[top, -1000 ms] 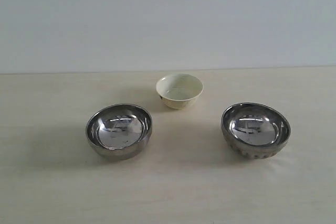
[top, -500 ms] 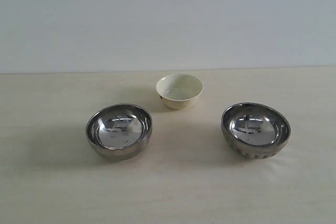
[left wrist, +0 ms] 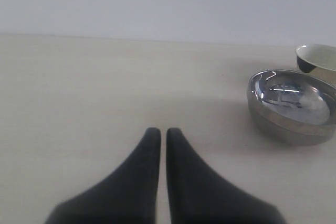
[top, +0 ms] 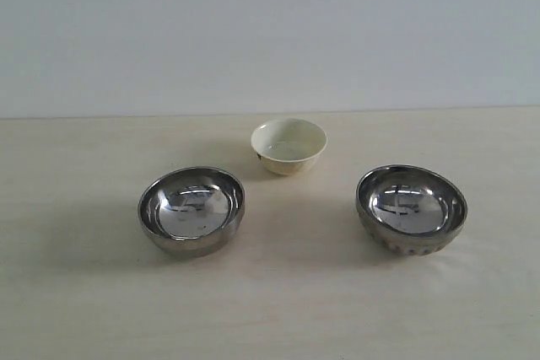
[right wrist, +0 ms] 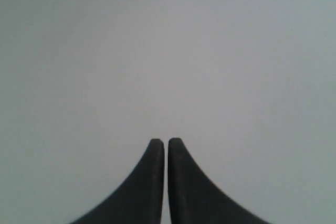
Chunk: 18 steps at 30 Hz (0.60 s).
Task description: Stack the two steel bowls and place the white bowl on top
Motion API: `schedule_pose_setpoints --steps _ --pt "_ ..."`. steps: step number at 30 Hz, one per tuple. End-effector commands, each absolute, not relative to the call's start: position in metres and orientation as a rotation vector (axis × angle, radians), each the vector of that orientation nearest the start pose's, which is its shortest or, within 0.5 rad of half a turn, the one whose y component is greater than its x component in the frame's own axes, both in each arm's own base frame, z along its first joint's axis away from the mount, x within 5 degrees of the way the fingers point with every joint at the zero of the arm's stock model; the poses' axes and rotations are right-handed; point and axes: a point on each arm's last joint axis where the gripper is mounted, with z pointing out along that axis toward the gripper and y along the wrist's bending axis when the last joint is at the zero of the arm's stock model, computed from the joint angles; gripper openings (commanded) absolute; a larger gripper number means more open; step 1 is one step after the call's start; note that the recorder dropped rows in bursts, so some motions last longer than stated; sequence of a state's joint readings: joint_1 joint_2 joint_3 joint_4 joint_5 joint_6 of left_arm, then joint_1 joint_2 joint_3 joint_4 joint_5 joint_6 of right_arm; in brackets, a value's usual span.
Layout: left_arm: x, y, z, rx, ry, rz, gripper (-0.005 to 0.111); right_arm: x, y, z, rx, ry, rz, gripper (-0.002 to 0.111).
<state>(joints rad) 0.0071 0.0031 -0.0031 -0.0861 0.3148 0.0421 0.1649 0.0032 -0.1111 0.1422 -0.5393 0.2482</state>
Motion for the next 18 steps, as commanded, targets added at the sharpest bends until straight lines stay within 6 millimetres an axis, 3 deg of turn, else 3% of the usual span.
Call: schedule_pose_setpoints --steps 1,6,9,11,16,17,18 --pt "0.054 -0.002 0.186 -0.023 1.79 -0.054 0.004 0.022 0.004 0.324 0.032 0.955 0.371 0.0" --pt "0.054 -0.002 0.186 -0.023 1.79 -0.054 0.004 0.034 0.006 0.36 -0.003 1.107 0.3 0.0" --pt "0.054 -0.002 0.186 -0.023 1.79 -0.054 0.004 0.05 0.008 0.374 -0.009 1.227 0.267 0.011" --pt "0.054 -0.002 0.186 -0.023 1.79 -0.054 0.004 0.065 0.01 0.382 -0.005 1.298 0.259 0.027" --pt "0.054 -0.002 0.186 -0.023 1.79 -0.054 0.004 0.105 0.016 0.39 -0.008 1.451 0.237 0.093" --pt "0.054 -0.002 0.186 -0.023 1.79 -0.054 0.004 0.113 0.017 0.389 -0.025 1.477 0.216 0.102" --pt "0.054 -0.002 0.186 -0.023 1.79 -0.054 0.004 0.122 0.019 0.387 -0.045 1.511 0.191 0.105"
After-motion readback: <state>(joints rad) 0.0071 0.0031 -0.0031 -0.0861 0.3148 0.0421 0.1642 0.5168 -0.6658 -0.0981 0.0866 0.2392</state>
